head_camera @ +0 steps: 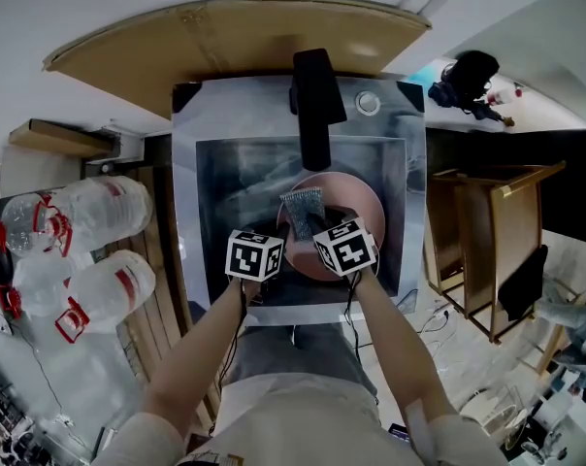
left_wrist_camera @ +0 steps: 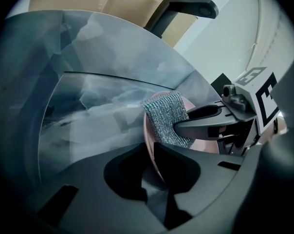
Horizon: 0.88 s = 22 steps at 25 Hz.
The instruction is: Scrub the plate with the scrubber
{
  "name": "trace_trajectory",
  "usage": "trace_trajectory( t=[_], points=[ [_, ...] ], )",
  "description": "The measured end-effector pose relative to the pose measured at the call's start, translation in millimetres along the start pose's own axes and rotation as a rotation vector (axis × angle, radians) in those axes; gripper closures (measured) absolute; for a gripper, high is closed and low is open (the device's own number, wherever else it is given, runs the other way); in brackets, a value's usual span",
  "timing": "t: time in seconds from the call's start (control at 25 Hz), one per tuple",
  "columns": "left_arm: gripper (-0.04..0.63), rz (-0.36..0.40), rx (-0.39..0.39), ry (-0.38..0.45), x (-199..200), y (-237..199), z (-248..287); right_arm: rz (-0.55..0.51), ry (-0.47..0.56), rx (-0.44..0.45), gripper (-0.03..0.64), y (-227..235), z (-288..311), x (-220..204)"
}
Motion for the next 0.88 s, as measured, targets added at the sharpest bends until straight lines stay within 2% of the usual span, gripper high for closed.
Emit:
trace_trajectory(
  t=[0.32,0.48,0.6,0.72,0.88],
  points=[
    [0.543,-0.026,0.021,0.021,5.7,-7.8,-5.3,-0.155,-0.025,-0.175,0.488,34.4,-0.5,25.3],
    [0.551,-0.009,0.031,0.047,13.2,-12.9,-6.6,-0.3,-0.105,-0.315,0.489,62.3,-14.2,21.2],
    [0.557,-0.015,0.044,0.057,17.6,-17.7,-7.8,-0.371,-0.166,-0.374,0.491,67.0,-20.9,13.2],
    [0.559,-0.01,0.048,0.06,20.2,-20.3,-8.1,-0.436,-0.248,-0.378,0.495,60.8,-22.3,3.1],
    [0.567,-0.015,0.064,0.076,26.3,-28.5,-12.3,-0.459,-0.368,-0.301,0.497,49.8,-25.3,-10.3]
  ],
)
Point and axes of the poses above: the fingertips, and each gripper's own axes: z forward along the fingers, y to its right, x out of its top, the point moved 5 cm from there along -z, backward along the fingers, and after that the axes turned 6 degrees about -z, right-handed, at the moved point
